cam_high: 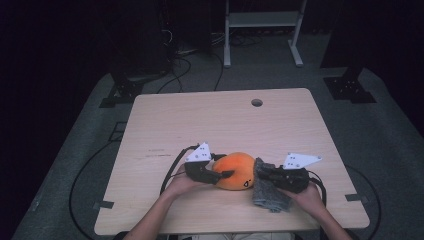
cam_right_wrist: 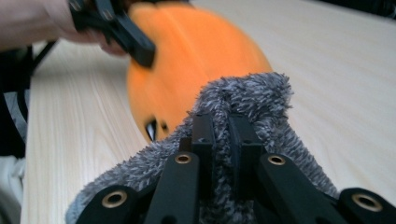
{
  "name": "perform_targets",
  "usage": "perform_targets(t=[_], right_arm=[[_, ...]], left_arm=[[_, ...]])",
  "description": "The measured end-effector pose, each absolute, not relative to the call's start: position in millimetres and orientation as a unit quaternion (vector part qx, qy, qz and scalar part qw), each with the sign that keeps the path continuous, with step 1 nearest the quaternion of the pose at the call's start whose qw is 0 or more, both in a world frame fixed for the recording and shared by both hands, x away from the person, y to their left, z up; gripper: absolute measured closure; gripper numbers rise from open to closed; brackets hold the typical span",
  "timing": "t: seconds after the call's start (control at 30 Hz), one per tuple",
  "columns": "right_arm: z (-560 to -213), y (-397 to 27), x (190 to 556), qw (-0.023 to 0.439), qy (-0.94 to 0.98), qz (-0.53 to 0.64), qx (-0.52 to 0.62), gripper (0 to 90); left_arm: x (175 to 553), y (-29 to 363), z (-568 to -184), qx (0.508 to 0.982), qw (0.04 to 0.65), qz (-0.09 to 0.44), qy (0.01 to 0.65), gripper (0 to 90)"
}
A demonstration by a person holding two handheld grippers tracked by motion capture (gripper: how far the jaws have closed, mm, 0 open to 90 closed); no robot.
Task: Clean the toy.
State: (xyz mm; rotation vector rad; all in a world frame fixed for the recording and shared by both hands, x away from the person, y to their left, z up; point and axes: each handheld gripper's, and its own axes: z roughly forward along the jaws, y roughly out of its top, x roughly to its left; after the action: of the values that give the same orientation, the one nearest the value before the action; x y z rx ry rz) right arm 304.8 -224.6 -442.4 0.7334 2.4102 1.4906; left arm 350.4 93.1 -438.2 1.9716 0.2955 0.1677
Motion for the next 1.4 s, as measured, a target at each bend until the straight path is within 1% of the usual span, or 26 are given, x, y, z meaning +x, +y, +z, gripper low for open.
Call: perform_targets(t=[0.03,0.13,0.27,0.33,0.43,0.6,0.7,0.87,1.0,1.03,1.07,1.1,1.13,1.17,1.2,1.23,1.27,1.33,1.4], right_arm=[[-445,-230,304,0.108,0.824,0.493,0.257,82.1],[-439,-233,303,0.109,0.813,0.509,0.261,82.1],[-425,-223,305,0.115,0.799,0.538,0.244,82.2],[-423,-218,307,0.116,0.798,0.541,0.238,82.1],[-429,-218,311,0.111,0.8,0.537,0.245,82.2],[-444,-232,310,0.111,0.816,0.496,0.276,82.2],[-441,-236,306,0.113,0.811,0.503,0.276,82.3],[-414,-218,301,0.123,0.798,0.544,0.229,82.2],[-409,-199,305,0.13,0.808,0.537,0.205,82.2],[-411,-197,307,0.129,0.809,0.536,0.207,82.3],[-413,-197,308,0.124,0.806,0.538,0.211,82.4],[-416,-198,309,0.124,0.806,0.538,0.215,82.4],[-417,-198,309,0.13,0.808,0.532,0.218,82.5],[-419,-199,309,0.136,0.807,0.53,0.22,82.5],[-420,-200,309,0.134,0.806,0.531,0.225,82.4],[-420,-202,309,0.13,0.806,0.531,0.227,82.4],[-420,-203,308,0.133,0.806,0.529,0.228,82.4],[-422,-205,307,0.136,0.807,0.528,0.229,82.4],[-425,-210,305,0.135,0.809,0.523,0.232,82.4]], left_arm=[[350,93,-438,0.83,0.54,0.071,0.123,38.7],[349,92,-438,0.83,0.54,0.071,0.12,38.7],[346,87,-438,0.83,0.541,0.078,0.108,38.7],[347,89,-438,0.831,0.539,0.077,0.11,38.7],[349,91,-439,0.831,0.54,0.071,0.116,38.7],[348,90,-438,0.831,0.54,0.071,0.115,38.5],[344,86,-437,0.833,0.538,0.08,0.104,38.6],[340,79,-436,0.835,0.535,0.087,0.094,38.8],[339,79,-435,0.836,0.533,0.087,0.093,38.6],[340,80,-436,0.836,0.533,0.084,0.099,37.5],[340,80,-436,0.836,0.533,0.084,0.099,33.3],[342,80,-435,0.833,0.53,0.088,0.131,24.1],[344,80,-435,0.834,0.524,0.091,0.149,15.1],[347,80,-435,0.834,0.521,0.081,0.164,9.0],[347,80,-435,0.834,0.521,0.081,0.164,8.3],[350,83,-436,0.834,0.522,0.056,0.167,9.3],[350,84,-435,0.834,0.526,0.052,0.161,14.6],[348,84,-435,0.834,0.527,0.058,0.153,24.0],[345,82,-434,0.837,0.524,0.069,0.143,28.2]])
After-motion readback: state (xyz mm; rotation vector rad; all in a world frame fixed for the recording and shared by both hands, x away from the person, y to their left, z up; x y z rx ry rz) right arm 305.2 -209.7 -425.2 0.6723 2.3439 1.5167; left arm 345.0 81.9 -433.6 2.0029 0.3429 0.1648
